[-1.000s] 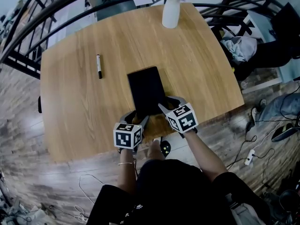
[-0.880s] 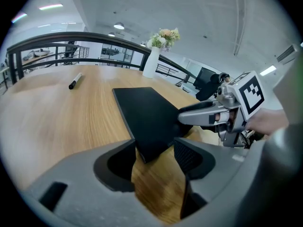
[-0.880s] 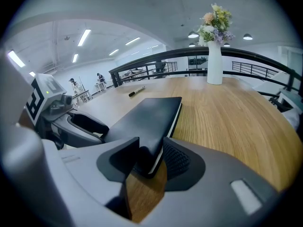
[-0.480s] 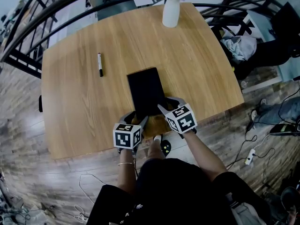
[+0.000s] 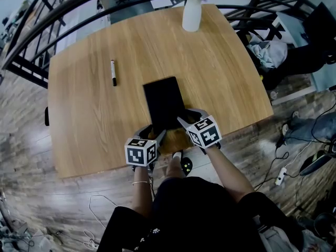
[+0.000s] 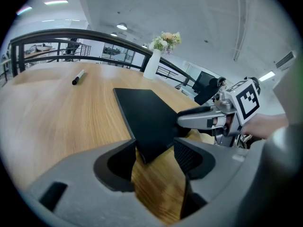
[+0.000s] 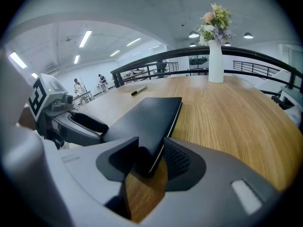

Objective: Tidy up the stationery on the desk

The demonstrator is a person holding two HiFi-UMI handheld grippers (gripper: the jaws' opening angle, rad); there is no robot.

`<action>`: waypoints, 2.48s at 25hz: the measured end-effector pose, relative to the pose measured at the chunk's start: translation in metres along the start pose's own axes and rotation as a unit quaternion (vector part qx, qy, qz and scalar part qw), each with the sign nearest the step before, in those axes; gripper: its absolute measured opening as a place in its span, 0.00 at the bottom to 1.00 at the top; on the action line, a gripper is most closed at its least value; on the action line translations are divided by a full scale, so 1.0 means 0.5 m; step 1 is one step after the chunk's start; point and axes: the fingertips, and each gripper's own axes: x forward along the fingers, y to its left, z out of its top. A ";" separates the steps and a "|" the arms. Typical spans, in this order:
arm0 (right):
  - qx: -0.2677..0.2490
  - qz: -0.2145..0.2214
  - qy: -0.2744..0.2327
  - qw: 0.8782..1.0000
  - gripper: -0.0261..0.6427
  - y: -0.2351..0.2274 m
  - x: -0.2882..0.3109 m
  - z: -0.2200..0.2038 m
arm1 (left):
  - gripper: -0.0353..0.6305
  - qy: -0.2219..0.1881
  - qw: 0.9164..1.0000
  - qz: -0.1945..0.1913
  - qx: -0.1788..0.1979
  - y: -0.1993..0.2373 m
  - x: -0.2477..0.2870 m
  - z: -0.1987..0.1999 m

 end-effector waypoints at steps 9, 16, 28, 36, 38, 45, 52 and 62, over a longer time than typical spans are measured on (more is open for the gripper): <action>-0.001 -0.023 -0.045 0.999 0.29 -0.019 -0.040 0.032 | 0.36 -0.055 0.998 0.016 -0.001 0.010 -0.035 0.048; 0.007 -0.047 -0.117 0.992 0.11 -0.021 -0.106 0.075 | 0.04 -0.136 0.990 0.018 0.017 -0.024 -0.081 0.114; 0.029 -0.066 -0.201 0.977 0.06 0.000 -0.233 0.095 | 0.04 -0.182 0.979 -0.048 0.076 -0.165 -0.120 0.143; 0.040 -0.076 -0.221 0.971 0.06 0.002 -0.288 0.076 | 0.04 -0.202 0.973 -0.054 0.100 -0.219 -0.144 0.144; 0.043 -0.078 -0.226 0.970 0.06 -0.001 -0.298 0.077 | 0.04 -0.204 0.972 -0.052 0.104 -0.224 -0.147 0.147; 0.040 -0.079 -0.234 0.968 0.06 -0.005 -0.308 0.092 | 0.04 -0.216 0.968 -0.048 0.116 -0.228 -0.152 0.169; 0.031 -0.068 -0.225 0.971 0.06 0.021 -0.244 0.139 | 0.04 -0.221 0.968 -0.029 0.114 -0.152 -0.172 0.190; 0.025 -0.034 -0.219 0.975 0.06 0.106 -0.098 0.262 | 0.04 -0.232 0.968 0.015 0.092 0.034 -0.250 0.233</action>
